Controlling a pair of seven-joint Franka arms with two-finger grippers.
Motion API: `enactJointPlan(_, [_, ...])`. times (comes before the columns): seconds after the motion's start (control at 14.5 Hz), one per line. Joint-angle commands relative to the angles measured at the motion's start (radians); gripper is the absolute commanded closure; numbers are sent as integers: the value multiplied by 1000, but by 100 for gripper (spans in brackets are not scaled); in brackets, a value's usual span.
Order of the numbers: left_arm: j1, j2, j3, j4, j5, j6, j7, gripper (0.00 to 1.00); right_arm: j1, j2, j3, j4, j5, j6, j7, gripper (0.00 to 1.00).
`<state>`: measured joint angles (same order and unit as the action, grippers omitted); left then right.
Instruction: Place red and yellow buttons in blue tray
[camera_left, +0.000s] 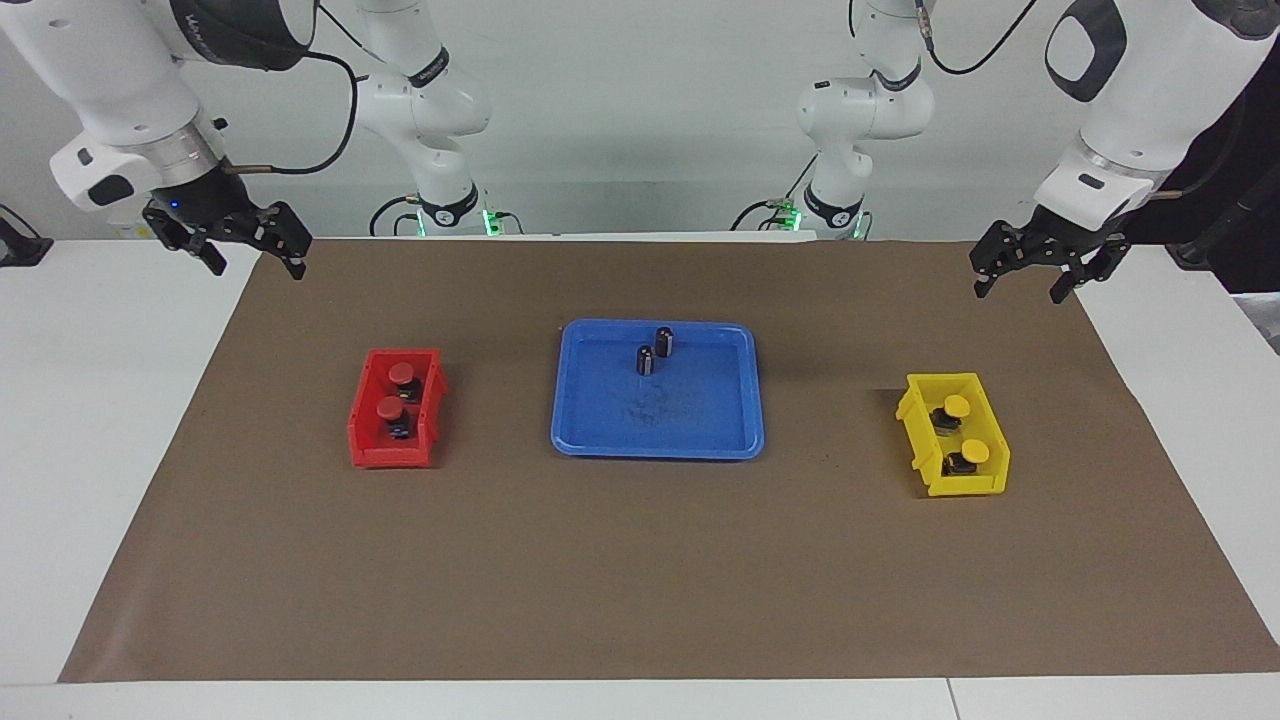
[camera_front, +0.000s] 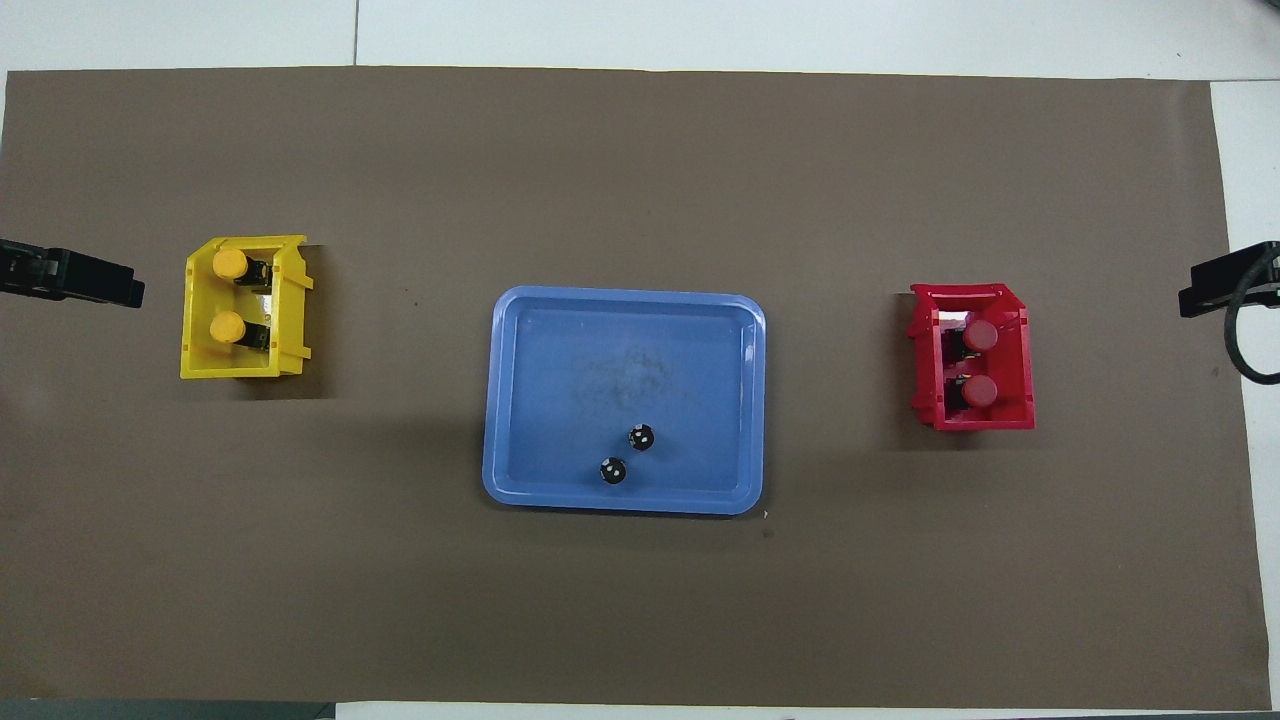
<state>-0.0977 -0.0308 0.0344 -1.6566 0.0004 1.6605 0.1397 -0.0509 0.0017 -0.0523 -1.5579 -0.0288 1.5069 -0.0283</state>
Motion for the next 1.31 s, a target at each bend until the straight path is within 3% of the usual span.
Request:
enactJointPlan(0.0, [3,-18,2,-18,-13,-8,11,0,-10,0,6,4,3,-14,-15,0])
enactJointPlan(0.96, [4,-18,2,-18,-13,-10,11,0,8,-6,29,-24,0,30,-16,0])
enactJointPlan(1.24, [4,-18,2,-18,-13,-8,11,0,46,59,45,-43,3,166,27,0])
